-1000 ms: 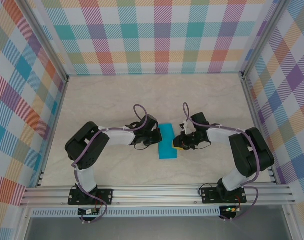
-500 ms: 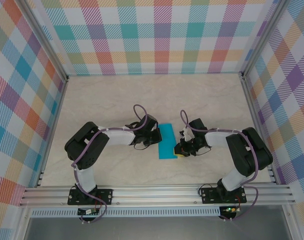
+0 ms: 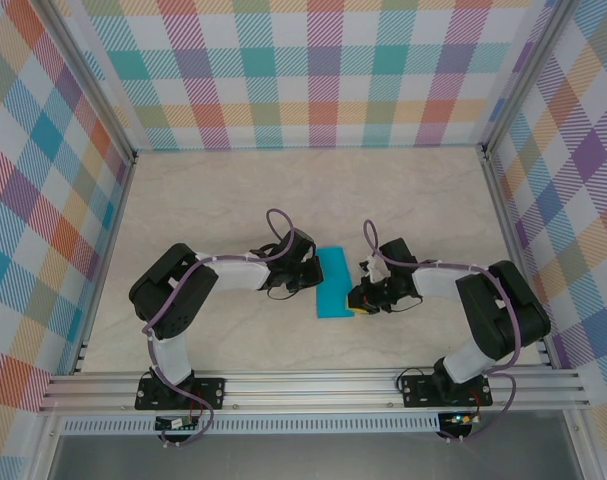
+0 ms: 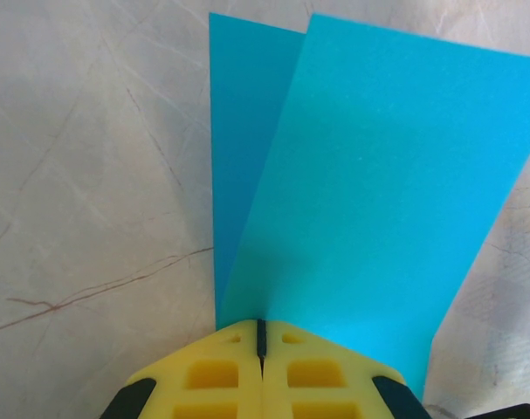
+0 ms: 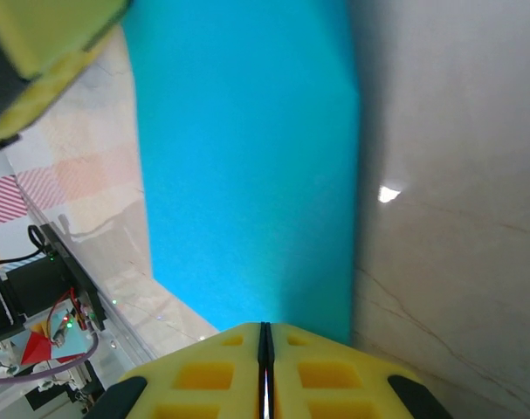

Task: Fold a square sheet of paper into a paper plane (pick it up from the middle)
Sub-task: Fold the square sheet of paper in half at the center of the table.

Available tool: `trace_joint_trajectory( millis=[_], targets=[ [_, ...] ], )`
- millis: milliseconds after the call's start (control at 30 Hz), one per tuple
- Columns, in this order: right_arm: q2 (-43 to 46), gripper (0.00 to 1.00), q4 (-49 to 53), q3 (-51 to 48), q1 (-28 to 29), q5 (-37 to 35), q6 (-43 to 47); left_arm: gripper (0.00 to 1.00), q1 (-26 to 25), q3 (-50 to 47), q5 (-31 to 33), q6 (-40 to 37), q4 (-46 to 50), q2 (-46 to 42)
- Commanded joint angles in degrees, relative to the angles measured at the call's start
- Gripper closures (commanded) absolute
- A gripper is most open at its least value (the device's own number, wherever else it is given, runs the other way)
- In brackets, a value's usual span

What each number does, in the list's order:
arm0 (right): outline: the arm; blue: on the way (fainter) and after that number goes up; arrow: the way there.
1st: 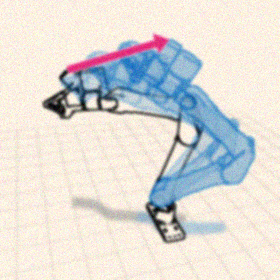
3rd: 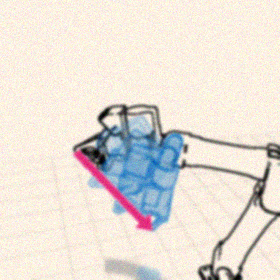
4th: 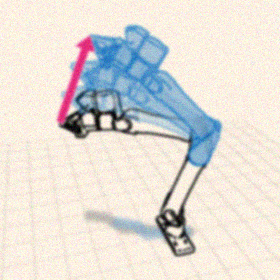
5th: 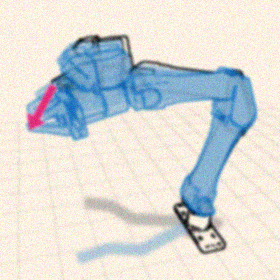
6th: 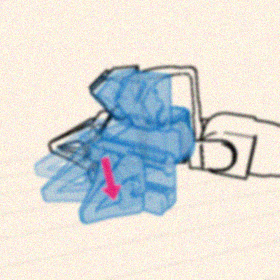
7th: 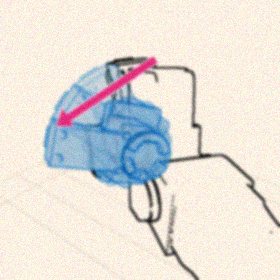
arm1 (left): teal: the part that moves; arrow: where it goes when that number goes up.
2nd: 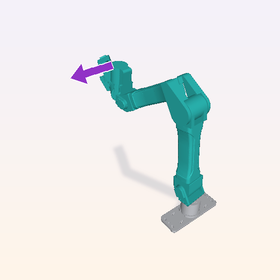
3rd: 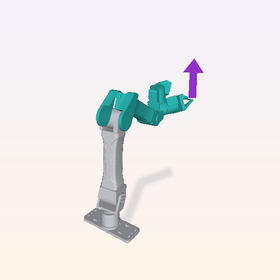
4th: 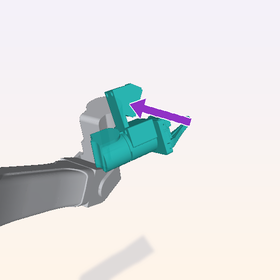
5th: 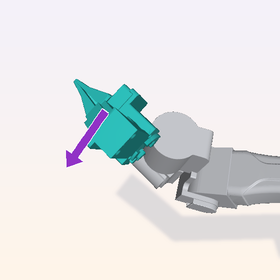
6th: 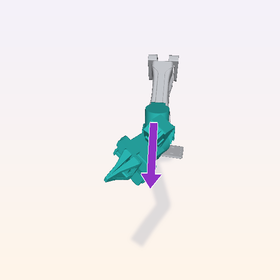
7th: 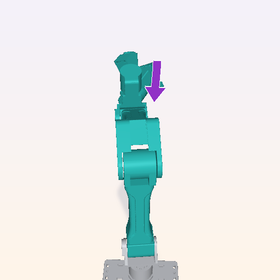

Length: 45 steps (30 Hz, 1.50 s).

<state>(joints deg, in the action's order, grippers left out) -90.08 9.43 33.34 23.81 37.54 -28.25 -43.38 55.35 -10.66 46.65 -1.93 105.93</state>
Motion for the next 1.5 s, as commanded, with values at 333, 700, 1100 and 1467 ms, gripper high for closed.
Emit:
trace_joint_trajectory(
  millis=[333,700,1100,1467],
  targets=[
    [3.0,0.9,-1.6,-3.25,1.4,-1.88,-2.37,1.0,-1.15,-0.91,1.08,-1.37,5.55,2.35],
    [2.03,0.91,2.06,-3.24,3.35,-8.84,-2.2,1.0,-1.17,-0.76,0.9,-1.36,5.39,2.32],
    [9.89,0.9,5.78,3.82,2.89,-8.23,-0.29,1.0,-1.17,-0.6,0.81,-1.65,5.71,2.33],
    [-5.66,0.95,2.2,15.08,-1.32,-2.91,2.22,1.0,-1.15,-0.42,0.94,-1.85,6.42,2.57]
  ],
)
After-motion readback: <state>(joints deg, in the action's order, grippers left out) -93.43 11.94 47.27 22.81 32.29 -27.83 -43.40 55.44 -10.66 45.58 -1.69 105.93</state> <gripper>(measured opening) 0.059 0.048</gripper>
